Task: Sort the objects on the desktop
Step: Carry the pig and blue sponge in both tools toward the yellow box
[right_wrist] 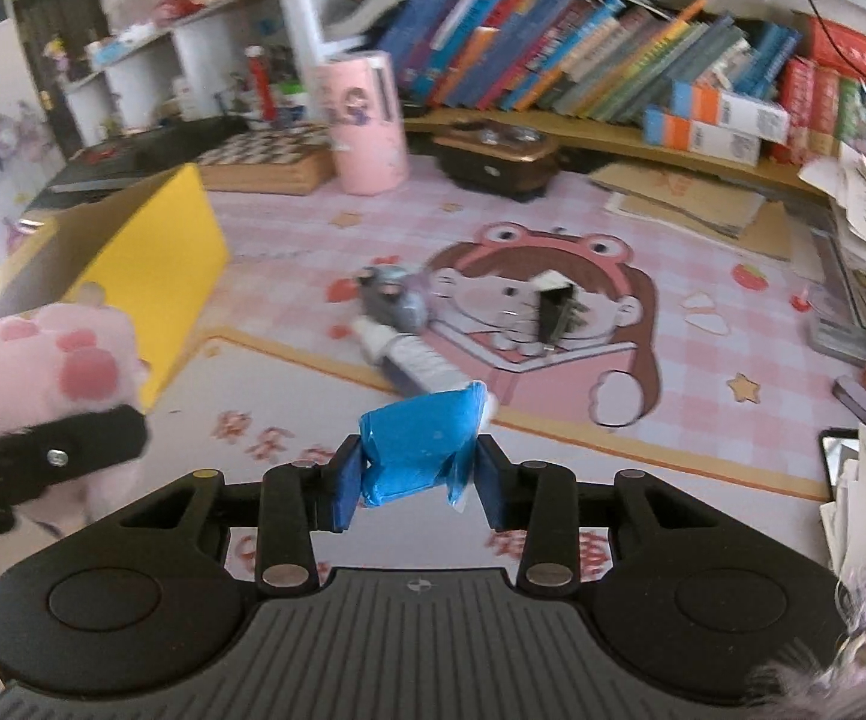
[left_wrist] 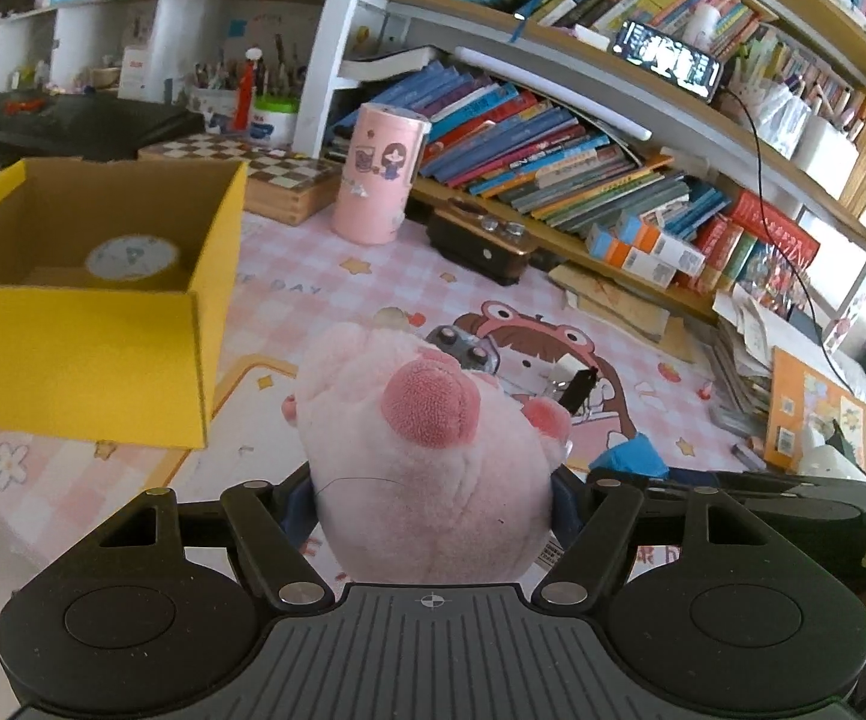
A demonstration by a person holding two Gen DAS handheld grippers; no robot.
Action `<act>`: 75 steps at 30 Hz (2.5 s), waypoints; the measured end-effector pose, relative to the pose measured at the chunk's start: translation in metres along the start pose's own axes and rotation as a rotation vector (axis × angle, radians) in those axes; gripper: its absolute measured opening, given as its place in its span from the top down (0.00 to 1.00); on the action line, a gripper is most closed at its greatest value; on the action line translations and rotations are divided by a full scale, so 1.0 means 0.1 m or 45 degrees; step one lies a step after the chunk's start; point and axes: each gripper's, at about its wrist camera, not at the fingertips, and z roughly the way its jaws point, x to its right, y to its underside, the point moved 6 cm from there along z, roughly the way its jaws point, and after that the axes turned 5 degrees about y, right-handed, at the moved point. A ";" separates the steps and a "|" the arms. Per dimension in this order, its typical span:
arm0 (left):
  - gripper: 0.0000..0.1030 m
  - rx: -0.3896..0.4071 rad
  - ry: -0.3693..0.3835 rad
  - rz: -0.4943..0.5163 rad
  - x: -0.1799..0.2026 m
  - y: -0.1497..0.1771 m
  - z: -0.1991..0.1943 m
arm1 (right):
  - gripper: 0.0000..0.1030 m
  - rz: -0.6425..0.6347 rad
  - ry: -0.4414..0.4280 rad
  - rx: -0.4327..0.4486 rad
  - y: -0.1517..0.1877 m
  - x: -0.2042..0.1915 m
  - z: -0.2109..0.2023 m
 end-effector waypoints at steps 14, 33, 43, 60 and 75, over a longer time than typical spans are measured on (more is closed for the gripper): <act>0.30 0.016 0.014 -0.056 -0.46 0.18 -0.54 | 0.65 -0.060 -0.051 -0.046 0.26 -0.71 -0.20; 0.30 -0.016 0.031 -0.097 -1.08 0.57 -1.27 | 0.65 -0.080 -0.076 -0.105 0.83 -1.66 -0.54; 0.30 -0.005 0.006 -0.108 -1.31 0.70 -1.54 | 0.65 -0.100 -0.104 -0.109 1.00 -2.02 -0.62; 0.30 0.076 -0.007 -0.104 -1.58 0.63 -1.79 | 0.66 -0.153 -0.143 -0.056 0.94 -2.43 -0.67; 0.30 0.099 -0.005 -0.125 -1.72 0.57 -1.83 | 0.66 -0.204 -0.162 -0.067 0.89 -2.65 -0.62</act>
